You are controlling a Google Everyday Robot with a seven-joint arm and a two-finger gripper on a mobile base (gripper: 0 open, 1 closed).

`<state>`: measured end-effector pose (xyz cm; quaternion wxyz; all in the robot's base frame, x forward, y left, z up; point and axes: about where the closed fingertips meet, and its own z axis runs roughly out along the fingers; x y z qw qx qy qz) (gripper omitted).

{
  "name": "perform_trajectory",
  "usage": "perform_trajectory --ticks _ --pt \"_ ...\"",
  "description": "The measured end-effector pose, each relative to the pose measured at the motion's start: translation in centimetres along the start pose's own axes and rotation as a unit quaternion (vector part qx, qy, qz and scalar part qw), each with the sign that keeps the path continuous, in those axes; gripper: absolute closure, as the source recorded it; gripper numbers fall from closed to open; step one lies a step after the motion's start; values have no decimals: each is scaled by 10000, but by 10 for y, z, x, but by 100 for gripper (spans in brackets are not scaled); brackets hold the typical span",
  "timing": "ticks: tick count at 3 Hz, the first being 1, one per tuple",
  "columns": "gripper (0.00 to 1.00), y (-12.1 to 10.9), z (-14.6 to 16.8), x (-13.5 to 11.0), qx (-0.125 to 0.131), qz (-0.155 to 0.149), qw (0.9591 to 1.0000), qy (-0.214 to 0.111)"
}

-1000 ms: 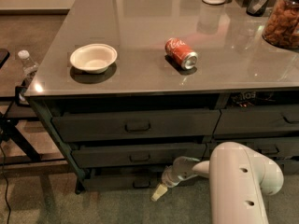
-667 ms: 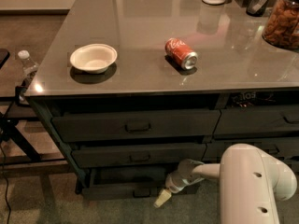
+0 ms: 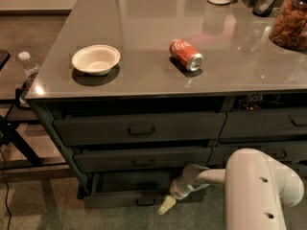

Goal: Open bottom drawer

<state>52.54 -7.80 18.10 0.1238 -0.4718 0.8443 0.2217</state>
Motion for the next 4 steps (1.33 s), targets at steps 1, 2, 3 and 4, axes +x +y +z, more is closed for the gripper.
perform_trajectory --ticks 1,2,3,4 --pt "0 19 3 27 -233 244 9992 192" --pt "0 19 -2 24 -234 245 9992 192" --pt "0 64 -28 54 -545 498 9971 193" --pt "0 64 -28 54 -545 498 9971 194"
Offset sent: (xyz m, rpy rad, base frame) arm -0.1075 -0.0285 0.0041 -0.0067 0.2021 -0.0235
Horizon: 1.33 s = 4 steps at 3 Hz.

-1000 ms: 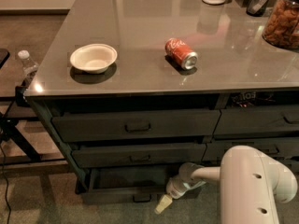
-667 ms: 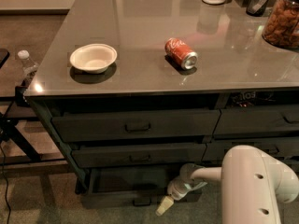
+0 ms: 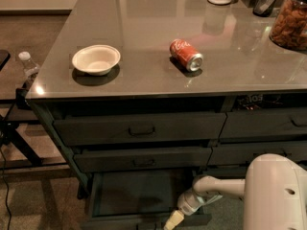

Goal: Open bottom drawer

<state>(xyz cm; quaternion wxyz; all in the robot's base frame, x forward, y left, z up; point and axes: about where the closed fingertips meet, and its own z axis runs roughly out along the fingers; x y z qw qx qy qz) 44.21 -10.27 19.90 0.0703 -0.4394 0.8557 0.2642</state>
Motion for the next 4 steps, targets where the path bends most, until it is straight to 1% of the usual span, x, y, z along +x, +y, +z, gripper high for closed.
perform_trajectory --ticks 1,2,3,4 --pt "0 3 1 8 11 77 9998 162" --pt "0 12 -6 29 26 366 9985 394" --pt "0 21 -10 48 14 586 9968 538" --pt "0 27 -12 62 -46 734 9954 614"
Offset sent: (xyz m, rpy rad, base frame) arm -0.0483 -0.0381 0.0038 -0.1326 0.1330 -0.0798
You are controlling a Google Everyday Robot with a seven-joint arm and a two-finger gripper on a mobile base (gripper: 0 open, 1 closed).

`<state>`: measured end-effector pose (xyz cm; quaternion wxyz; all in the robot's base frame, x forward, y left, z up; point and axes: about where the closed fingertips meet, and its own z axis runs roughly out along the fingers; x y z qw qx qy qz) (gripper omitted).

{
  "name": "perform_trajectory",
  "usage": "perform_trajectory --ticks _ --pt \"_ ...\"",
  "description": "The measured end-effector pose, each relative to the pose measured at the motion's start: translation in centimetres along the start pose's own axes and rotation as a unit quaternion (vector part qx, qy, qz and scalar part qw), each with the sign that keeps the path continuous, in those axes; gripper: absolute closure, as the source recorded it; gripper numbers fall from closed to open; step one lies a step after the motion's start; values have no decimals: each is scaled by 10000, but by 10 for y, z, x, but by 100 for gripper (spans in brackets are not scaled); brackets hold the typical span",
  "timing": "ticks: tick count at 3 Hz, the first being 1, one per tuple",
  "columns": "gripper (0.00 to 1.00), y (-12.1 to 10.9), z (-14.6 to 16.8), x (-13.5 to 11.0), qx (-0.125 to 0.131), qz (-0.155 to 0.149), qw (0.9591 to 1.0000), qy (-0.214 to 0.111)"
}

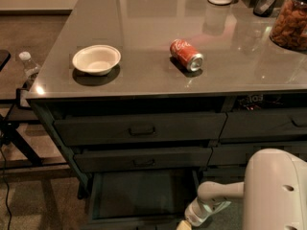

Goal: Open bottom drawer

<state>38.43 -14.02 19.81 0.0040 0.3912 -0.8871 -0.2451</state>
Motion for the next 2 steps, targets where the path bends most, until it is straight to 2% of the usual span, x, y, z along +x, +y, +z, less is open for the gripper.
perform_trajectory --ticks 1,2 --pt "0 9 -4 16 -83 127 9999 33" --pt "0 18 -15 34 -38 311 9995 -51"
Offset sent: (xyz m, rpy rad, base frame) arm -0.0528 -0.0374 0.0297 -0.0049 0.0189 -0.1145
